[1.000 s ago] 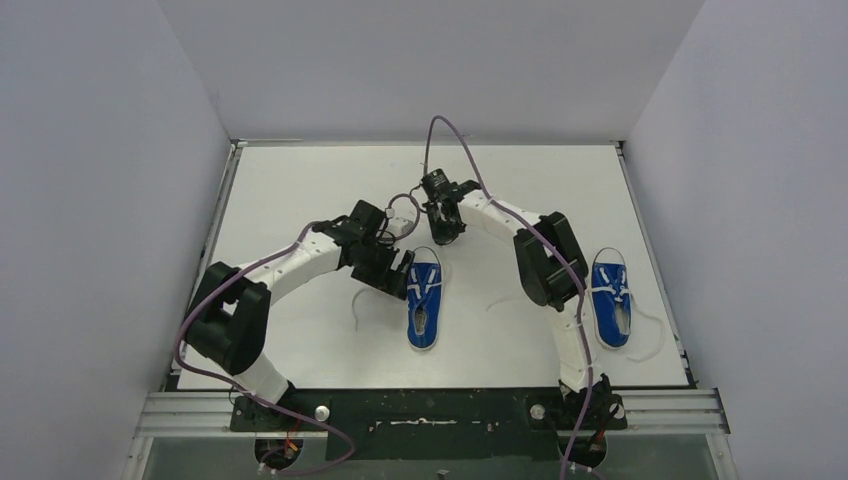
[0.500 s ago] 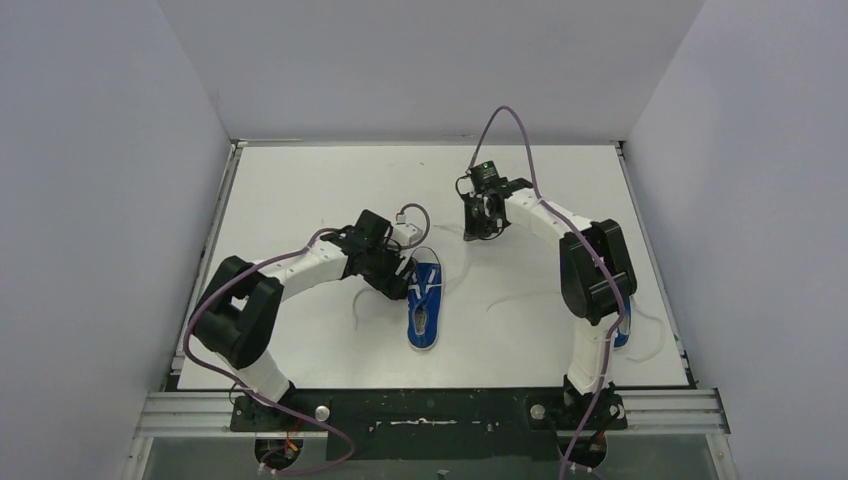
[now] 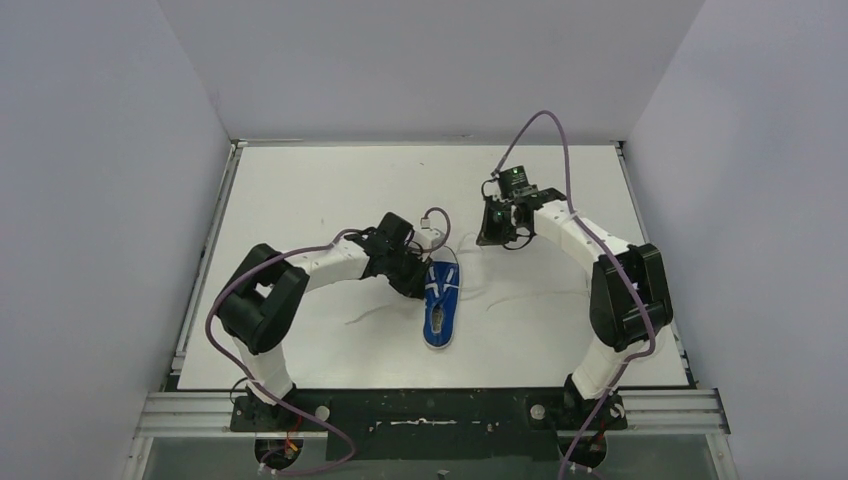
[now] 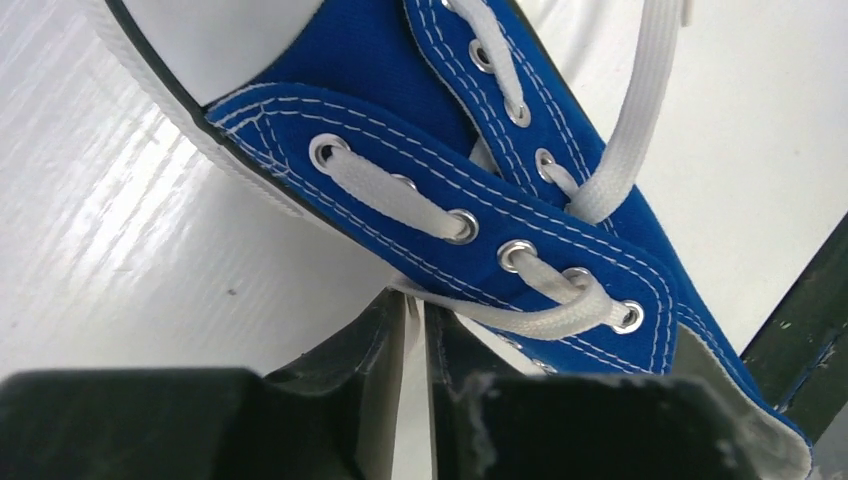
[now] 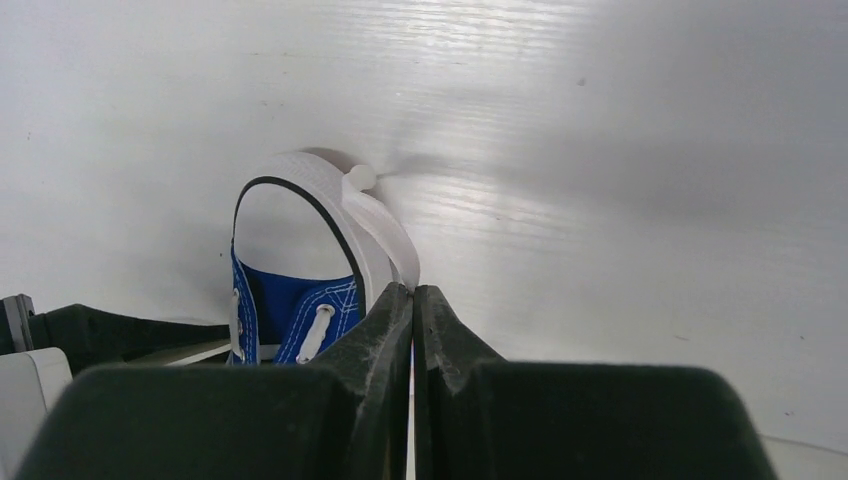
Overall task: Tie the shoes
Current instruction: Move the shoe to the center of the board.
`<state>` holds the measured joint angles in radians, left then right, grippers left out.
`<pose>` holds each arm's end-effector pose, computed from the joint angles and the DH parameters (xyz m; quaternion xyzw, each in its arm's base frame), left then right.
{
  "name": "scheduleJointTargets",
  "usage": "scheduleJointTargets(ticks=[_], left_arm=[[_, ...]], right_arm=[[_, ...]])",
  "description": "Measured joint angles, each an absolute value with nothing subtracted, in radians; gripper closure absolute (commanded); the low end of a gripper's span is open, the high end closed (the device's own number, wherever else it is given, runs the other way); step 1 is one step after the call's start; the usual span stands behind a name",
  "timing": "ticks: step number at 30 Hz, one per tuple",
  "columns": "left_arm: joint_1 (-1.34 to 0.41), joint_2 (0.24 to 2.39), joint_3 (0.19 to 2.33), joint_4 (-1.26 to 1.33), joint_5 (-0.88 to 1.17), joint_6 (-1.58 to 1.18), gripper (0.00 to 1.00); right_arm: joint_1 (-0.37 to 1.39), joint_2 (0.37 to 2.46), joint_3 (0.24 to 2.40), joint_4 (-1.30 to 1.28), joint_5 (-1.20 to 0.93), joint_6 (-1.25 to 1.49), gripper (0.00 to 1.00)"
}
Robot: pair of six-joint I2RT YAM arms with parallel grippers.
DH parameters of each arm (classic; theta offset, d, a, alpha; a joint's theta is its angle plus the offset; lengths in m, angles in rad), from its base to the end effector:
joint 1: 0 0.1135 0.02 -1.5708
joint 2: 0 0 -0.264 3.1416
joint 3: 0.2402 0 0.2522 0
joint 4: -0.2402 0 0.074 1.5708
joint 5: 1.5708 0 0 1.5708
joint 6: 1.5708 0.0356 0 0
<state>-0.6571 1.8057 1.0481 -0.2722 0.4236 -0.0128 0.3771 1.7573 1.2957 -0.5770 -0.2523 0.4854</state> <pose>0.2725 -0.2287 0.1543 0.3516 0.8759 -0.2772 0.1801 0.3408 0.1445 0.2241 0.0188 0.9575 0.2193 0.1863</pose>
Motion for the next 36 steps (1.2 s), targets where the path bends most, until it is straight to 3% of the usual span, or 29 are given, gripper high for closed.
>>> scheduleJointTargets(ticks=[3, 10, 18, 25, 36], left_arm=[[-0.674, 1.803, 1.038, -0.240, 0.425, -0.040, 1.00], [-0.682, 1.719, 0.957, -0.176, 0.414, -0.084, 1.00], [-0.682, 1.523, 0.876, -0.131, 0.384, -0.035, 1.00], [-0.682, 1.502, 0.818, 0.045, 0.394, 0.036, 1.00], [-0.695, 1.500, 0.784, 0.250, 0.400, 0.020, 1.00]], right_arm=[[0.331, 1.716, 1.262, -0.581, -0.259, 0.487, 1.00], [0.263, 1.619, 1.221, -0.624, -0.284, 0.484, 1.00], [0.256, 1.560, 1.222, -0.646, -0.463, 0.554, 1.00], [0.287, 1.541, 1.222, -0.462, -0.612, 0.780, 1.00], [0.409, 1.662, 1.271, -0.193, -0.673, 1.052, 1.00]])
